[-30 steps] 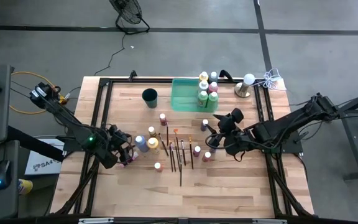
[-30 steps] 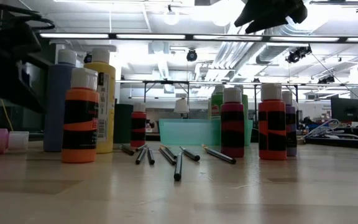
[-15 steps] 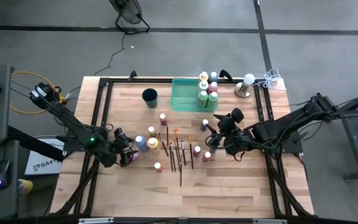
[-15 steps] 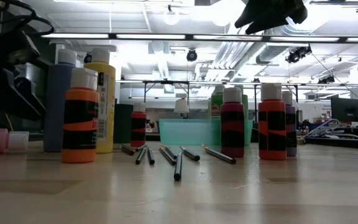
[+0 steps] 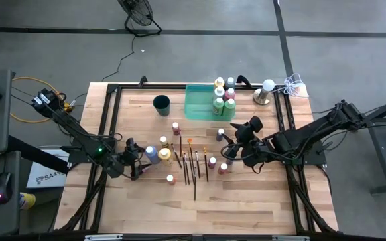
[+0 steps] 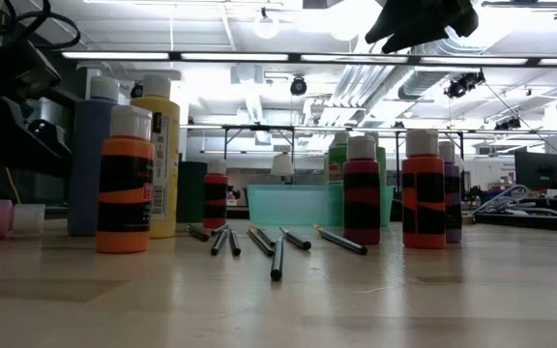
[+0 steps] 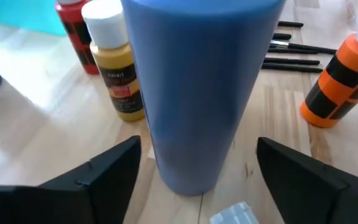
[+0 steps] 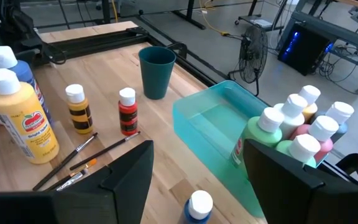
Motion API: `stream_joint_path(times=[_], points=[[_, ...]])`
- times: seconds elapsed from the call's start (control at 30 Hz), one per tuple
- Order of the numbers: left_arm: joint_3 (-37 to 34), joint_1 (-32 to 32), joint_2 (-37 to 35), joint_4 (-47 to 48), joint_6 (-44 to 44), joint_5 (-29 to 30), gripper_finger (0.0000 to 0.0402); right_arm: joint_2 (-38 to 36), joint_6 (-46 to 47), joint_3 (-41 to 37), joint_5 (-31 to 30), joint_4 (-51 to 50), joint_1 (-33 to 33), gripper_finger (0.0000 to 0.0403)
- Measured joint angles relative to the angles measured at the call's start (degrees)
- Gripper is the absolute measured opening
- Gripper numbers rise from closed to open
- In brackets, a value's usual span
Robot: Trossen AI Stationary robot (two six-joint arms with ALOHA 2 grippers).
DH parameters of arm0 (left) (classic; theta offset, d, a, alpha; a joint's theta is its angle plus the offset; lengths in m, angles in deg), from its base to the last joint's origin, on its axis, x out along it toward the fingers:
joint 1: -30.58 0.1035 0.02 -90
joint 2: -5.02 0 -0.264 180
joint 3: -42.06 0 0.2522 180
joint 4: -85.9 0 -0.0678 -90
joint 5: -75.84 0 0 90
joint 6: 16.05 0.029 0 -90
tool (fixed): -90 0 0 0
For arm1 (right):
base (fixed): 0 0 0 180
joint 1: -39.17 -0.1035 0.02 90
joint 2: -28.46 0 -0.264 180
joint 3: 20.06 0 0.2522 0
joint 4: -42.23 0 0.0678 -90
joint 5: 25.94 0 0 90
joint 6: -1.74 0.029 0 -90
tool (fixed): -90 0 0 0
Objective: Pick & Place Paint Supplies
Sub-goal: Put the large blue paint bottle into the green bin
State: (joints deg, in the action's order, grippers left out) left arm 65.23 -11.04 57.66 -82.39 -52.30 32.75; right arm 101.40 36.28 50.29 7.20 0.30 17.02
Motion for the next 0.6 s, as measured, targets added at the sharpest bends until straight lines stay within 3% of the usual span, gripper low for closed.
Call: stream_joint_path(times=[0.17,0.37,0.6], points=[[0.0,0.0,0.0,-0.7,0.8,0.6,0.0353,0.0,0.2,0.0,0.0,0.0,0.0,0.0242],[0.0,1.2,0.0,-6.2,6.6,1.0,0.0355,0.0,0.2,0.0,0.0,0.0,0.0,0.0242],[0.0,5.9,0.0,-6.3,8.0,0.5,0.0355,0.0,0.2,0.0,0.2,-0.1,0.0,0.0242]])
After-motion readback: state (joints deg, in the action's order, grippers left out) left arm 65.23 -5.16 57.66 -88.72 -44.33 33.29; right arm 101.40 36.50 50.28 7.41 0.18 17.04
